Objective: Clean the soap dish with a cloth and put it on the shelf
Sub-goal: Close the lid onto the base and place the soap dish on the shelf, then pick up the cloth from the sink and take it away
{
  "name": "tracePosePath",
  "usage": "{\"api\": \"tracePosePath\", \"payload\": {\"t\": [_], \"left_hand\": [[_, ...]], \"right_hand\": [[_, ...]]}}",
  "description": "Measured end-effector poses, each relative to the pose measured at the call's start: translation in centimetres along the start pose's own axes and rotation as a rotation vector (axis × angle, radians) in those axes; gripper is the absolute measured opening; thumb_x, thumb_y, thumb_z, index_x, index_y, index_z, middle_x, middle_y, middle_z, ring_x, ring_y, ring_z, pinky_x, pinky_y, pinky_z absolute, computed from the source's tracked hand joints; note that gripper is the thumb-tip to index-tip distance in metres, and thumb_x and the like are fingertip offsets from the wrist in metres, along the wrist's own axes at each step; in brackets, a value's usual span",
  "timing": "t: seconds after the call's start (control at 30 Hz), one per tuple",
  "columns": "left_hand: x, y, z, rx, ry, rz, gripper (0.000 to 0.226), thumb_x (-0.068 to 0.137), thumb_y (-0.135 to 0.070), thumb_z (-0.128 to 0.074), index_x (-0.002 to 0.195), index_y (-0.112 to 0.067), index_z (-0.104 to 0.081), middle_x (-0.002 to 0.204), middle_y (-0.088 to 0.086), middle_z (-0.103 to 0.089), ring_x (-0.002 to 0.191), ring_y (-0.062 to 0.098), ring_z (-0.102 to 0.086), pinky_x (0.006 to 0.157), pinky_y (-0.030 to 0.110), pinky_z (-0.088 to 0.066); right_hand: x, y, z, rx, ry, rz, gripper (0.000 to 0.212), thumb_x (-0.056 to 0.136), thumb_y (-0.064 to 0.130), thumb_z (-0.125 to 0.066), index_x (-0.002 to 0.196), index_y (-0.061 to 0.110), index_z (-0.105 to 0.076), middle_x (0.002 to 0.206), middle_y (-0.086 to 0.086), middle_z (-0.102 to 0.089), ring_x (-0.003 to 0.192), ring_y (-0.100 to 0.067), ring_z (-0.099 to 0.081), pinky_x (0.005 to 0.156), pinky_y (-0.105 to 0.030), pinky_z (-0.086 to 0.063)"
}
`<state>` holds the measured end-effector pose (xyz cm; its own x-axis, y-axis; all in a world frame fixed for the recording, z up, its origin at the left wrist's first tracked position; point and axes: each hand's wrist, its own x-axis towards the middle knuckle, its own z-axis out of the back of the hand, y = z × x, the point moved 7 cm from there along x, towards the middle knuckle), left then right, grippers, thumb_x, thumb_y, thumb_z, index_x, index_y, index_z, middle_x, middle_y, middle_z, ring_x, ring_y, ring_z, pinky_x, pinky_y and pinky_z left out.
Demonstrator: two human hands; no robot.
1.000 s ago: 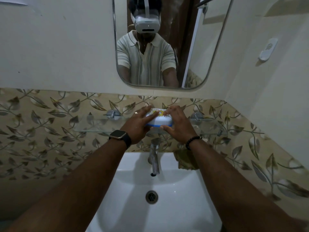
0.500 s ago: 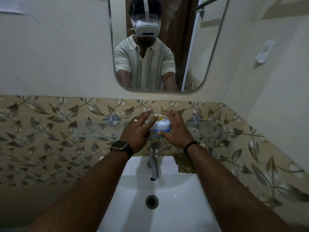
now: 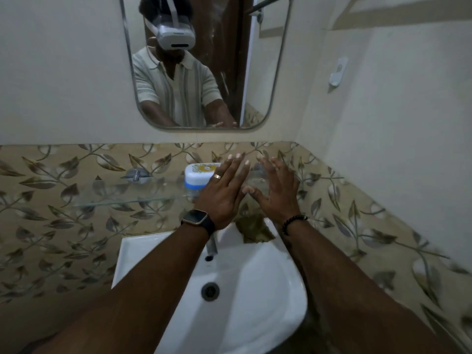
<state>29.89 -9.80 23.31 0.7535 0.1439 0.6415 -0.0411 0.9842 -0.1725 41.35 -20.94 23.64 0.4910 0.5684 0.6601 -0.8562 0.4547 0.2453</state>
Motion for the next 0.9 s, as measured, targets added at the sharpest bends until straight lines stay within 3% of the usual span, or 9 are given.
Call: {"api": "tracePosePath", "payload": {"t": [0.1, 0.23, 0.4, 0.63, 0.73, 0.9], "left_hand": [[-1.7, -2.7, -2.8, -0.065, 0.062, 0.004, 0.057, 0.108, -0.044, -0.022, 0.161, -0.023, -0.019, 0.169, 0.003, -0.017, 0.156, 0.022, -0.013, 0.123, 0.040, -0.022], [-4.2, -5.3, -5.4, -0.052, 0.056, -0.059, 0.048, 0.106, -0.030, -0.044, 0.150, -0.013, -0.046, 0.156, 0.009, -0.048, 0.146, 0.027, -0.041, 0.108, 0.043, -0.045], [-6.5, -5.1, -9.2, -0.072, 0.203, -0.042, 0.053, 0.107, -0.042, -0.029, 0.151, -0.017, -0.044, 0.156, 0.007, -0.048, 0.147, 0.026, -0.039, 0.109, 0.044, -0.047], [-6.3, -2.2, -14.1, -0.036, 0.266, -0.056, 0.046, 0.106, -0.047, -0.035, 0.135, -0.024, -0.062, 0.162, 0.007, -0.038, 0.152, 0.024, -0.026, 0.122, 0.042, -0.026], [-5.7, -0.2, -16.3, -0.044, 0.310, 0.003, 0.057, 0.104, -0.051, -0.037, 0.152, -0.020, -0.042, 0.166, 0.007, -0.030, 0.154, 0.026, -0.021, 0.124, 0.045, -0.023], [-5.1, 3.2, -21.2, 0.003, 0.430, 0.093, 0.071, 0.102, -0.060, -0.028, 0.161, -0.021, -0.017, 0.169, 0.004, -0.002, 0.157, 0.022, 0.001, 0.124, 0.040, 0.005]], "right_hand": [[-3.0, -1.9, 0.6, -0.054, 0.027, -0.054, 0.080, 0.084, 0.069, -0.049, 0.153, 0.039, -0.020, 0.155, -0.005, -0.031, 0.142, -0.029, -0.031, 0.110, -0.054, -0.032], [-7.3, -4.1, 0.2, -0.097, 0.049, -0.120, 0.079, 0.082, 0.052, -0.066, 0.149, 0.036, -0.028, 0.153, -0.004, -0.032, 0.140, -0.029, -0.033, 0.110, -0.054, -0.031], [-11.2, -6.1, -2.0, -0.135, 0.133, -0.178, 0.077, 0.087, 0.058, -0.060, 0.152, 0.034, -0.026, 0.153, -0.003, -0.033, 0.142, -0.027, -0.032, 0.110, -0.052, -0.032], [-11.5, -9.4, -7.7, -0.112, 0.341, -0.140, 0.091, 0.085, 0.082, -0.026, 0.159, 0.032, -0.010, 0.165, -0.005, -0.017, 0.152, -0.027, -0.017, 0.119, -0.051, -0.022], [-10.7, -10.8, -11.0, -0.068, 0.390, -0.110, 0.094, 0.085, 0.084, -0.016, 0.159, 0.029, -0.003, 0.168, -0.007, -0.010, 0.154, -0.027, -0.009, 0.122, -0.051, -0.017], [-9.7, -12.8, -16.2, -0.027, 0.476, -0.052, 0.090, 0.089, 0.071, -0.040, 0.157, 0.027, 0.000, 0.167, -0.013, -0.009, 0.154, -0.031, -0.008, 0.122, -0.050, -0.013]]}}
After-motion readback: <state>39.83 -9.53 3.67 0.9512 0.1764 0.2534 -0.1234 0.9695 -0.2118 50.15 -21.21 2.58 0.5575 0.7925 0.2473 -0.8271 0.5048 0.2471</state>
